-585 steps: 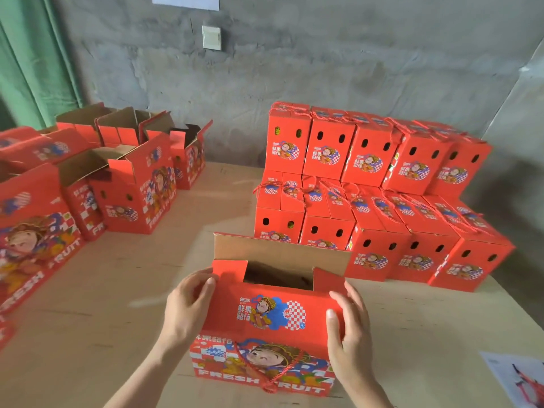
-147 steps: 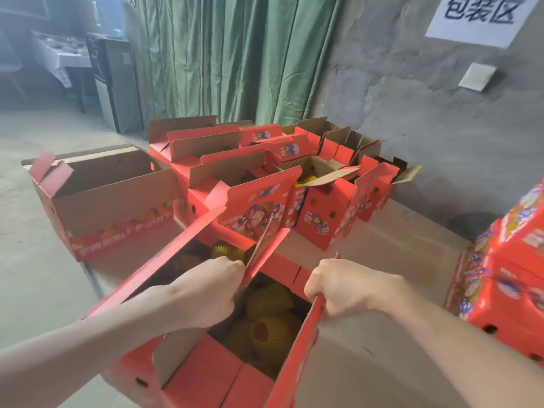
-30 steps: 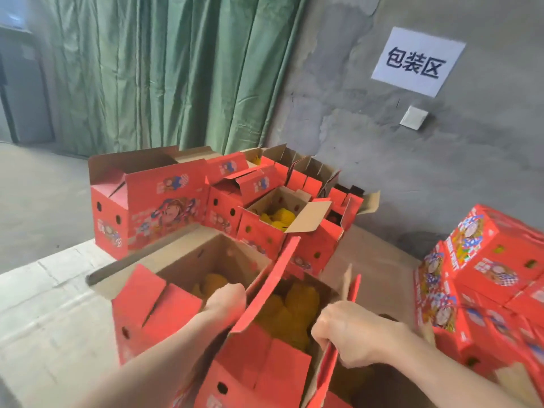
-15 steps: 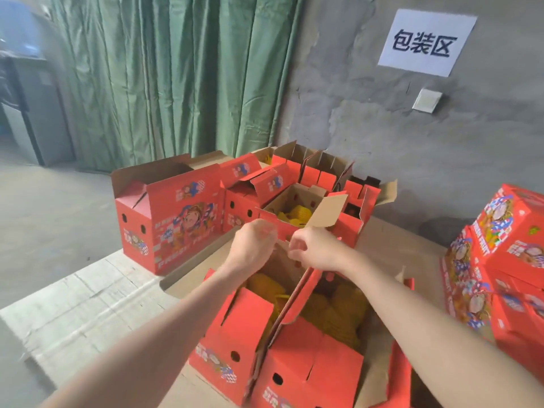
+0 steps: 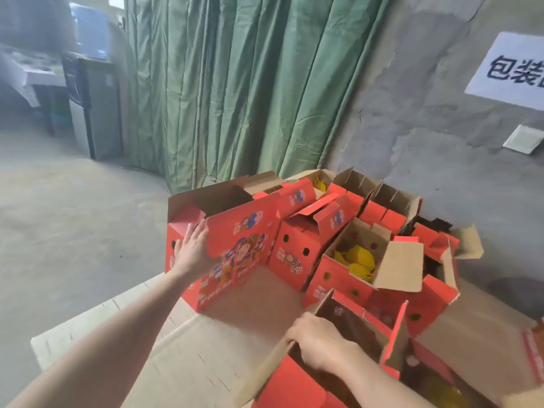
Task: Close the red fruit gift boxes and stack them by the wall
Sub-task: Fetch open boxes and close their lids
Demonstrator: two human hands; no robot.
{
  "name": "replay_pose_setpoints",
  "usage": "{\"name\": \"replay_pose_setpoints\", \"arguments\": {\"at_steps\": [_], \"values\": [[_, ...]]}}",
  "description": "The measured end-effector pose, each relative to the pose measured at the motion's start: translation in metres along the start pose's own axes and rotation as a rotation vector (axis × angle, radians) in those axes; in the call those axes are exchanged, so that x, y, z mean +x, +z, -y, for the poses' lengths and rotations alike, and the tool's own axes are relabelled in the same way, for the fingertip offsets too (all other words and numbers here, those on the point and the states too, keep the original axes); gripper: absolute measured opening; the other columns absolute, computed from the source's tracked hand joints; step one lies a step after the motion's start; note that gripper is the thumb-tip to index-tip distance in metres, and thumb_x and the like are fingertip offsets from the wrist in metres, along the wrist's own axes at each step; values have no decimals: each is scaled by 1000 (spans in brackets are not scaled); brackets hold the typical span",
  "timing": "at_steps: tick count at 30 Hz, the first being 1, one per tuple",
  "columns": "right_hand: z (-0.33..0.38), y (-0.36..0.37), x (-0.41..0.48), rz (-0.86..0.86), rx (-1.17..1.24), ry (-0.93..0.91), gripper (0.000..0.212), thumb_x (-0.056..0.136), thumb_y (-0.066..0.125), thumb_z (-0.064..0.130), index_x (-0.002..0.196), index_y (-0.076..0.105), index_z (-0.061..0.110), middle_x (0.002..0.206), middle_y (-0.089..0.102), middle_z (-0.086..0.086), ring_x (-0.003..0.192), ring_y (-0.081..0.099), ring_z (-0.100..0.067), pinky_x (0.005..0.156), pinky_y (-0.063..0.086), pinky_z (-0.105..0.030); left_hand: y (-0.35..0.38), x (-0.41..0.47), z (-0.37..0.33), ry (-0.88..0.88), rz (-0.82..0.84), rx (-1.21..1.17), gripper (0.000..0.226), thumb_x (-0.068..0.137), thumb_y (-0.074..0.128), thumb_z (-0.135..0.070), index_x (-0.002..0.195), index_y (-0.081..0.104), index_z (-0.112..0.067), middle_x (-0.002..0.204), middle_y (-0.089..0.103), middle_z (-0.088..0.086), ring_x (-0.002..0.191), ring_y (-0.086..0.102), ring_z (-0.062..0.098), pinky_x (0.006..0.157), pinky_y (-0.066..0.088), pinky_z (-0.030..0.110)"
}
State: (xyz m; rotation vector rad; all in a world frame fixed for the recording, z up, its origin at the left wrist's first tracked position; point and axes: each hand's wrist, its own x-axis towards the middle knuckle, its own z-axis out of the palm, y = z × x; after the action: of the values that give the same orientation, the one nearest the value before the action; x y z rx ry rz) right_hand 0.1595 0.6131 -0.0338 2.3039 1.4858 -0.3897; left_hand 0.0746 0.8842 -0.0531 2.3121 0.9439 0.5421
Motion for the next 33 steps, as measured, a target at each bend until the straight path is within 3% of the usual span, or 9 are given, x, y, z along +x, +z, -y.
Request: {"name": "replay_pose_setpoints", "arguments": {"at_steps": [2,5,7,10,16,19,26,29,33], "values": [[-1,0,1,-10,29,-19,51,86,43,-6,130,56,17,128,54,-10,122,40,-29,98,40,-42,7,19,5,11,26,-100,54,73,70,-29,122,56,-11,120,61,10,121,51,29,102,39,39],[0,3,1,-16,52,-18,51,87,44,-7,131,54,16,130,51,-11,124,36,-29,98,37,-43,26,26,21,69,21,54,22,71,60,-39,73,66,-18,84,65,-2,96,58,21,84,34,29],[0,3,4,-32,67,-12,49,87,45,-7,130,55,15,128,51,-12,124,36,-30,97,38,-44,29,34,24,61,-44,23,40,67,44,-53,54,57,-17,65,58,-5,70,53,15,67,30,28],[2,3,6,-46,88,10,47,88,46,-6,129,56,15,125,52,-13,121,37,-30,97,38,-44,29,44,23,103,-12,76,65,64,25,-72,48,49,-14,50,52,0,56,46,18,70,25,32],[-1,0,-6,-32,15,126,42,87,53,-3,122,63,17,124,56,-13,124,39,-31,113,15,-57,38,1,7,63,-77,73,65,93,50,-45,37,45,-13,46,48,1,68,46,26,95,24,39],[-2,-5,-14,-38,-30,162,40,87,52,-2,122,63,13,125,59,-13,125,43,-31,114,5,-62,37,-44,-7,21,-67,28,66,93,53,-41,36,43,-9,41,46,3,55,44,18,78,22,31],[-6,-11,-39,-92,74,144,28,91,54,10,118,61,5,120,62,-16,114,56,-33,102,39,-45,54,-168,-59,88,-15,-165,46,85,70,-21,43,53,-19,53,44,-8,62,43,19,66,26,26],[-11,-15,-59,-173,319,122,29,86,65,21,113,68,11,113,67,-13,104,62,-31,79,44,-28,58,-205,-90,-1,80,-281,58,83,72,-27,32,44,-29,62,44,-7,91,42,26,74,27,28],[-22,-8,-83,-302,421,151,23,88,64,27,106,71,16,112,67,-14,105,60,-35,87,46,-36,25,-202,-106,-67,404,-299,58,69,47,-72,73,57,-16,76,66,11,88,63,31,80,47,34]]}}
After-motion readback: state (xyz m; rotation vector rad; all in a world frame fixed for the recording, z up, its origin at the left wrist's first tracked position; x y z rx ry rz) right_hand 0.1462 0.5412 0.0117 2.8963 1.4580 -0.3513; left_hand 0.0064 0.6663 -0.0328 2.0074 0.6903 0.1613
